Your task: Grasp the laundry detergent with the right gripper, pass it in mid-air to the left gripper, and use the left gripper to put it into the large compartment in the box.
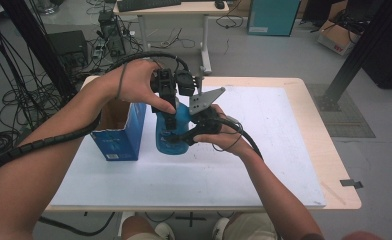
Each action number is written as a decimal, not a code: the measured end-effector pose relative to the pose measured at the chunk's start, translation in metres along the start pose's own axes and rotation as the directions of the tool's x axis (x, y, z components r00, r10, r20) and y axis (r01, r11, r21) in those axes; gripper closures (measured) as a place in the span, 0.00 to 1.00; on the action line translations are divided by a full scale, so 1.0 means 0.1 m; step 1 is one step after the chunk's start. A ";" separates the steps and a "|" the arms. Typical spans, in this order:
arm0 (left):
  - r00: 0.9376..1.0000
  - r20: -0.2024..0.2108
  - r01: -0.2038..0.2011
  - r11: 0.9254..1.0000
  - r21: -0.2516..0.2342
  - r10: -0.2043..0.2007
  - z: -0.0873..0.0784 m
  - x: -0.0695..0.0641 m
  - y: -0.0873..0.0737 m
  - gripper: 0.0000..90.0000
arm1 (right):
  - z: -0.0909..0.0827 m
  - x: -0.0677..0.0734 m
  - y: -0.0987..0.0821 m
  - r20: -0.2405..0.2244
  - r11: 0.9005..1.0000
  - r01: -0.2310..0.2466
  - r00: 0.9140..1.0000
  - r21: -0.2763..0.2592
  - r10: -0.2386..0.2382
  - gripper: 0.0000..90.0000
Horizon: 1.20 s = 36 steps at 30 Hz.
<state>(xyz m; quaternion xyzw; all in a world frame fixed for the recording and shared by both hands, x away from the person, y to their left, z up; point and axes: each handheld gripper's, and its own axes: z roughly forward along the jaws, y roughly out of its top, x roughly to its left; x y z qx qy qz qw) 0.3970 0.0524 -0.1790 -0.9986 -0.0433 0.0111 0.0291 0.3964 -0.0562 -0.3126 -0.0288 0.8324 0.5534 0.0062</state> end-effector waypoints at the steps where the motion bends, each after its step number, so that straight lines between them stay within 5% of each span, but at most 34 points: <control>1: 1.000 -0.013 0.002 1.000 -0.008 -0.002 0.00 -0.01 0.00 0.41 | 0.00 0.00 0.00 0.000 1.000 0.001 1.000 0.001 -0.001 0.46; 36: 1.000 -0.014 0.014 0.999 -0.029 -0.015 -0.03 -0.05 -0.03 0.41 | -0.03 0.04 0.02 -0.004 0.999 -0.034 0.999 -0.014 0.034 0.45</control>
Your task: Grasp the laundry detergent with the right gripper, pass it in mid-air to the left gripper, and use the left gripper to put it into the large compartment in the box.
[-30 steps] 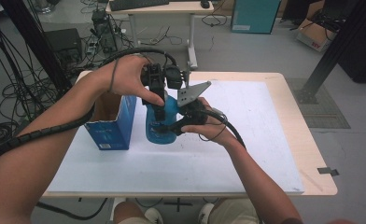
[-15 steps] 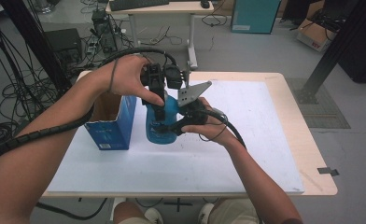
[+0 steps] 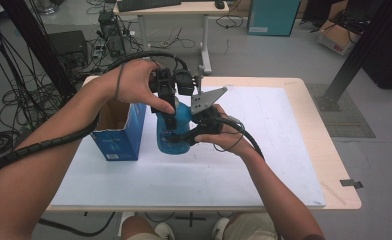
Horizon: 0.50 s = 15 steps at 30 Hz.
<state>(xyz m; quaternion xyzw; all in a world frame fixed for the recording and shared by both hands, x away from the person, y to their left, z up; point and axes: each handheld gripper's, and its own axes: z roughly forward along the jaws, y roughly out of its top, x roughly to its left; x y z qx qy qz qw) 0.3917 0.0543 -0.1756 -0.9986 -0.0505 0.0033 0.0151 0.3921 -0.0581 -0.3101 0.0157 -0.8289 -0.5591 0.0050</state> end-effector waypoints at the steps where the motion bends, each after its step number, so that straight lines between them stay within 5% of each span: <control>1: 1.000 0.001 0.000 1.000 0.003 0.000 0.00 0.00 0.00 0.41 | 0.00 0.00 0.00 0.003 1.000 0.001 1.000 0.003 -0.001 0.44; 8: 1.000 0.001 0.031 0.999 -0.012 -0.031 -0.05 0.03 -0.07 0.41 | -0.13 -0.02 -0.04 0.049 0.998 -0.027 0.999 0.056 0.024 0.20; 15: 0.998 -0.007 0.068 0.998 -0.015 -0.068 -0.09 0.07 -0.13 0.41 | -0.42 -0.06 -0.16 0.134 0.987 -0.152 0.981 0.059 0.143 0.02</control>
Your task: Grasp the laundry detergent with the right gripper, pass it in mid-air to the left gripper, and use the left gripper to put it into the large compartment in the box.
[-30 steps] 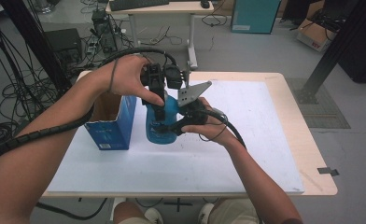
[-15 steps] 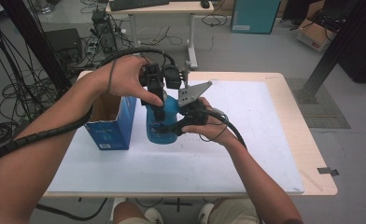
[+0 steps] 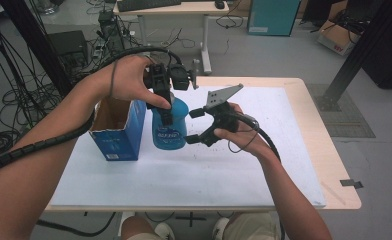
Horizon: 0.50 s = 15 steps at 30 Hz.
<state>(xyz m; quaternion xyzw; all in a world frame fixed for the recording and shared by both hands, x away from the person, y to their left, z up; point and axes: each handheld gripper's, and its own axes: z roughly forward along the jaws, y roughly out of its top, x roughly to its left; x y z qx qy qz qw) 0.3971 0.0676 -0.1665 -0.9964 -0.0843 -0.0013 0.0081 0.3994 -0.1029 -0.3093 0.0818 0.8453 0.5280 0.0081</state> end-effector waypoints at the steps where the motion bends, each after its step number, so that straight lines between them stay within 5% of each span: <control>1: 1.000 -0.001 0.012 1.000 -0.013 -0.012 -0.01 0.01 -0.01 0.41 | -0.04 -0.01 -0.02 0.027 1.000 -0.015 1.000 -0.004 0.016 0.00; 4: 0.999 0.019 0.046 0.999 -0.019 -0.045 -0.03 0.05 -0.01 0.41 | -0.18 -0.03 -0.06 0.095 1.000 -0.007 0.995 -0.002 0.008 0.00; 9: 0.996 -0.008 0.087 0.996 -0.032 -0.087 -0.11 0.09 -0.03 0.41 | -0.39 -0.10 -0.12 0.164 0.999 -0.030 0.986 0.017 0.027 0.00; 15: 0.983 0.000 0.185 0.982 -0.037 -0.185 -0.26 0.17 -0.09 0.41 | -0.76 -0.17 -0.22 0.288 0.994 -0.096 0.954 0.047 0.079 0.00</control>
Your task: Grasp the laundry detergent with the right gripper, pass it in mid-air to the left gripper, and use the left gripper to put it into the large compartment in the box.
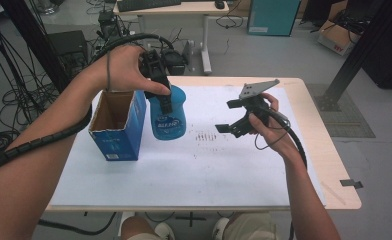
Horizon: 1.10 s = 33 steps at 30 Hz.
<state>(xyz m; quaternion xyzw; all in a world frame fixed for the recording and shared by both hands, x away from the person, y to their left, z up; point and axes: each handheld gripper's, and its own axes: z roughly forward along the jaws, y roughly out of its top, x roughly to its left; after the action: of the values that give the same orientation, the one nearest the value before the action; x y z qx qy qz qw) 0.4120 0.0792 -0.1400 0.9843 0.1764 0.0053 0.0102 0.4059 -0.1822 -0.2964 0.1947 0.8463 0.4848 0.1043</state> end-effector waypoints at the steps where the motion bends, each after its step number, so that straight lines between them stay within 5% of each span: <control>1: 0.999 0.003 0.042 0.999 -0.013 -0.042 -0.02 0.00 -0.01 0.41 | -0.07 -0.05 -0.01 0.030 1.000 0.017 0.999 0.002 -0.017 0.00; 6: 0.989 -0.008 0.145 0.989 -0.014 -0.146 -0.20 0.11 -0.06 0.41 | -0.33 -0.15 -0.06 0.103 0.999 -0.044 0.994 0.021 0.041 0.00; 11: 0.969 -0.046 0.243 0.969 -0.044 -0.245 -0.40 0.20 -0.13 0.41 | -0.52 -0.23 -0.08 0.185 0.997 -0.040 0.982 0.072 0.026 0.00; 12: 0.959 -0.066 0.273 0.960 -0.055 -0.277 -0.45 0.21 -0.15 0.41 | -0.55 -0.24 -0.08 0.194 0.996 -0.041 0.981 0.085 0.024 0.00; 13: 0.938 -0.081 0.331 0.941 -0.076 -0.337 -0.50 0.21 -0.17 0.41 | -0.57 -0.24 -0.08 0.207 0.994 -0.050 0.978 0.097 0.029 0.00; 18: 0.905 -0.090 0.408 0.908 -0.095 -0.416 -0.71 0.30 -0.27 0.41 | -0.68 -0.31 -0.10 0.222 0.990 -0.070 0.974 0.124 0.041 0.00; 20: 0.884 -0.086 0.452 0.887 -0.096 -0.460 -0.80 0.35 -0.31 0.41 | -0.72 -0.34 -0.10 0.223 0.988 -0.080 0.974 0.135 0.048 0.00; 26: 0.796 -0.094 0.588 0.801 -0.112 -0.597 -1.04 0.49 -0.50 0.41 | -0.84 -0.42 -0.10 0.246 0.981 -0.103 0.967 0.164 0.060 0.00; 27: 0.789 -0.096 0.597 0.794 -0.114 -0.607 -1.06 0.49 -0.52 0.41 | -0.87 -0.42 -0.10 0.249 0.980 -0.108 0.966 0.168 0.064 0.00; 28: 0.775 -0.098 0.615 0.780 -0.113 -0.625 -1.11 0.52 -0.56 0.41 | -0.88 -0.43 -0.10 0.250 0.980 -0.110 0.966 0.168 0.065 0.00; 30: 0.747 -0.092 0.647 0.751 -0.130 -0.659 -1.16 0.56 -0.62 0.41 | -0.92 -0.44 -0.09 0.259 0.979 -0.118 0.963 0.167 0.072 0.00; 31: 0.722 -0.082 0.673 0.725 -0.142 -0.687 -1.20 0.58 -0.67 0.41 | -0.93 -0.44 -0.09 0.261 0.978 -0.117 0.963 0.170 0.070 0.00; 33: 0.696 -0.077 0.699 0.698 -0.156 -0.714 -1.24 0.62 -0.73 0.41 | -0.94 -0.46 -0.09 0.275 0.976 -0.111 0.960 0.185 0.057 0.00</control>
<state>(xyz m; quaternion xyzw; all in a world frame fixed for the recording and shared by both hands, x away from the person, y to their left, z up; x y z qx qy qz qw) 0.4426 0.1717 -0.0169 0.8360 0.5406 0.0757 0.0561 0.4110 -0.2792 -0.2571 0.3036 0.8596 0.3710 0.1771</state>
